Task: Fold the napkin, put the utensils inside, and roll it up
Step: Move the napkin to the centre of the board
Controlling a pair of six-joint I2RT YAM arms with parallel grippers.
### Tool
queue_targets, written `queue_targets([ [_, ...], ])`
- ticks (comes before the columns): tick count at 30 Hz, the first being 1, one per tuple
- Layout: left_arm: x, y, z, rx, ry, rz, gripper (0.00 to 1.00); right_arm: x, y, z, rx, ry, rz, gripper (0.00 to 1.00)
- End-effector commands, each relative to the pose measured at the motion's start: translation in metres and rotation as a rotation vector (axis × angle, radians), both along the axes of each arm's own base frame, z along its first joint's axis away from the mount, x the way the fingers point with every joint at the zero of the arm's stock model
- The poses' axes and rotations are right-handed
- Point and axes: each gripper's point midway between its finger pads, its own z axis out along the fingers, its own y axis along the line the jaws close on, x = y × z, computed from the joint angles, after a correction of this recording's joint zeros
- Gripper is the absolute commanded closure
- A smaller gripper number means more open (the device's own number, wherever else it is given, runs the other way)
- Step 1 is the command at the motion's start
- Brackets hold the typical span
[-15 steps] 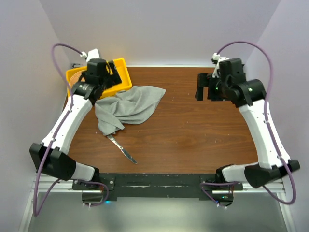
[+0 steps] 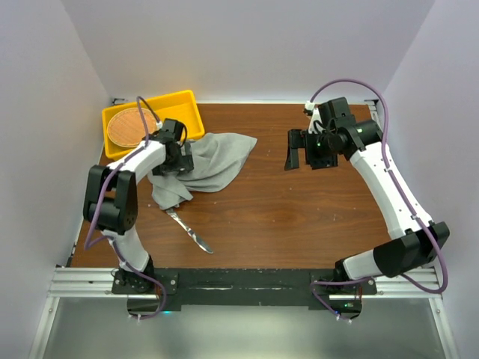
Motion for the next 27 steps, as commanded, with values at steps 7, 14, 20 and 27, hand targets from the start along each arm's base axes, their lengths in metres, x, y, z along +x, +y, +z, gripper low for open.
queue_targets([
  [7, -0.006, 0.002, -0.011, -0.04, -0.002, 0.111, 0.02, 0.007, 0.009, -0.015, 0.019, 0.024, -0.003, 0.02],
  [14, -0.008, -0.003, -0.011, -0.09, -0.012, 0.093, 0.48, 0.028, 0.032, -0.048, 0.029, 0.114, -0.064, 0.02],
  [20, -0.005, -0.037, 0.014, -0.263, -0.054, 0.004, 0.97, 0.037, 0.063, -0.076, 0.044, 0.2, -0.041, 0.02],
  [27, -0.037, -0.152, 0.046, -0.608, -0.03, -0.229, 1.0, 0.041, 0.055, -0.096, -0.034, 0.228, -0.054, 0.02],
])
